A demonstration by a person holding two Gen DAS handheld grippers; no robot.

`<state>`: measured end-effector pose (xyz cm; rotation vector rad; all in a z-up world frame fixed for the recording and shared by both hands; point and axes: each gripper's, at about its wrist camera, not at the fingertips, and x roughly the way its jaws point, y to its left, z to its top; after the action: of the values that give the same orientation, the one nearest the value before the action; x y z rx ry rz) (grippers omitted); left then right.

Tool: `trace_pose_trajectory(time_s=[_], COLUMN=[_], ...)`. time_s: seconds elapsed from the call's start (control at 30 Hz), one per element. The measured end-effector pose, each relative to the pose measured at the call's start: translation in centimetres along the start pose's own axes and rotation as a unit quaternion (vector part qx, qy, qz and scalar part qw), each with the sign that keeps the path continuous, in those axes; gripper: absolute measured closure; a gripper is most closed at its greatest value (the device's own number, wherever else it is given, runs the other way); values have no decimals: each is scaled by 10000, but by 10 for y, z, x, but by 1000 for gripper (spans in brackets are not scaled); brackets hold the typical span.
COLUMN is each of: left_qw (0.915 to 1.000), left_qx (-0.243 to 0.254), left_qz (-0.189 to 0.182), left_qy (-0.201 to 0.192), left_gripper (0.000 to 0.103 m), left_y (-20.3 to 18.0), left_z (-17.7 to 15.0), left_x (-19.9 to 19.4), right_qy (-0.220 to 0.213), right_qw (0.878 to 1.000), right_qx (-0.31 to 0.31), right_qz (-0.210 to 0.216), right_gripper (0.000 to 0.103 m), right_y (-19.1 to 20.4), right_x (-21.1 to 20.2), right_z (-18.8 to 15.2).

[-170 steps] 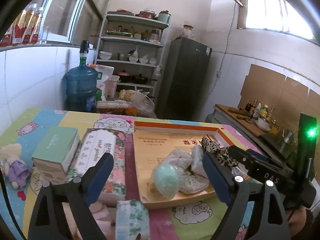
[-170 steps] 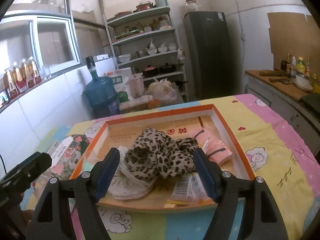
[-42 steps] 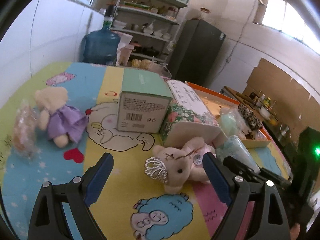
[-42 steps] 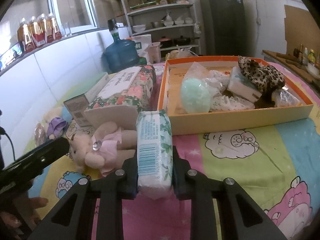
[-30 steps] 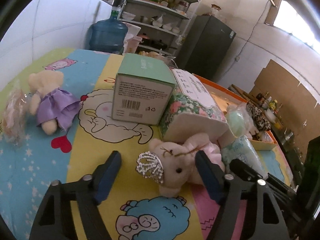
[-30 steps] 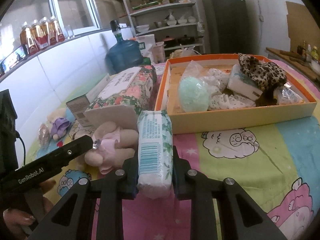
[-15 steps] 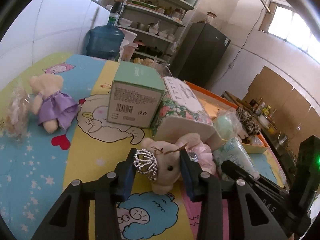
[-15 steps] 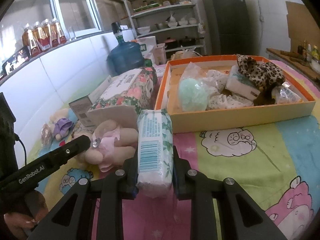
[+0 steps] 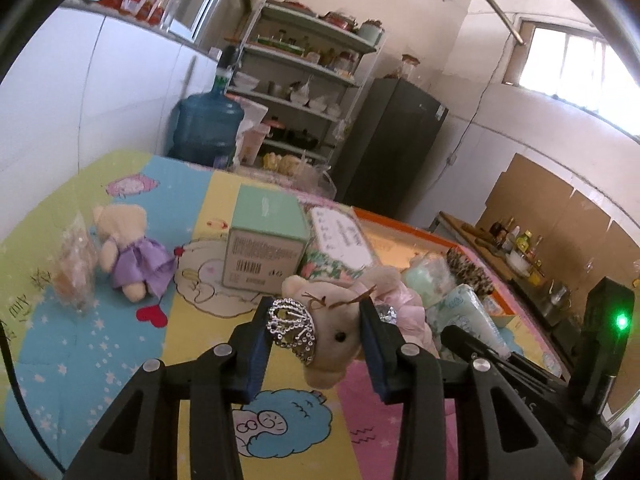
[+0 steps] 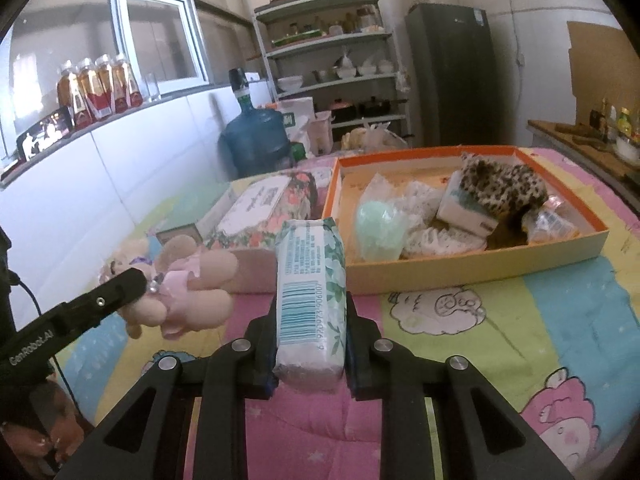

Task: Organize soft objects
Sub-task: 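Carry the plush bunny and tissue pack over the cardboard tray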

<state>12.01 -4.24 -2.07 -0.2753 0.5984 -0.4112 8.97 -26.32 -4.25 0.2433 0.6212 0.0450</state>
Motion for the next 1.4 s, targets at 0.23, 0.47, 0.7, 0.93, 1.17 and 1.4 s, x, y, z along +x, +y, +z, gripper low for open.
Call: trace_pose_trajectory(time_s=[0.23,0.47,0.7,0.93,1.17,1.4], left_qw=[9996,9992,9990,9986,9976,9959], left_qx=[74,203,355,494,660,864], left_qz=[2,-49,-41,-64,-145,-261], left_qy=[-280,-336,-266,-184,-120,-30], left_gripper=[61,61,61,61,61,61], left_y=[-8,-22,-40,-59,-81,-109], left_z=[7,9,10,8,12,19], left_x=[-18,-21,-11,2,19,41], right_qy=[-189,-327,-429,-496,-597,-783], right_qw=[9998,9993,9987,9981,9969,9946], right_qx=[15,123,240,306,388,421], right_qz=[-77,-128,-149,-214,-342,-540], right_gripper=[79,79,79,79,79,79], right_y=[-5,-18,-33,-52,-74,-100], right_x=[-17,-31,-40,-45,-50,-56], right_z=[4,5,6,12,17,28])
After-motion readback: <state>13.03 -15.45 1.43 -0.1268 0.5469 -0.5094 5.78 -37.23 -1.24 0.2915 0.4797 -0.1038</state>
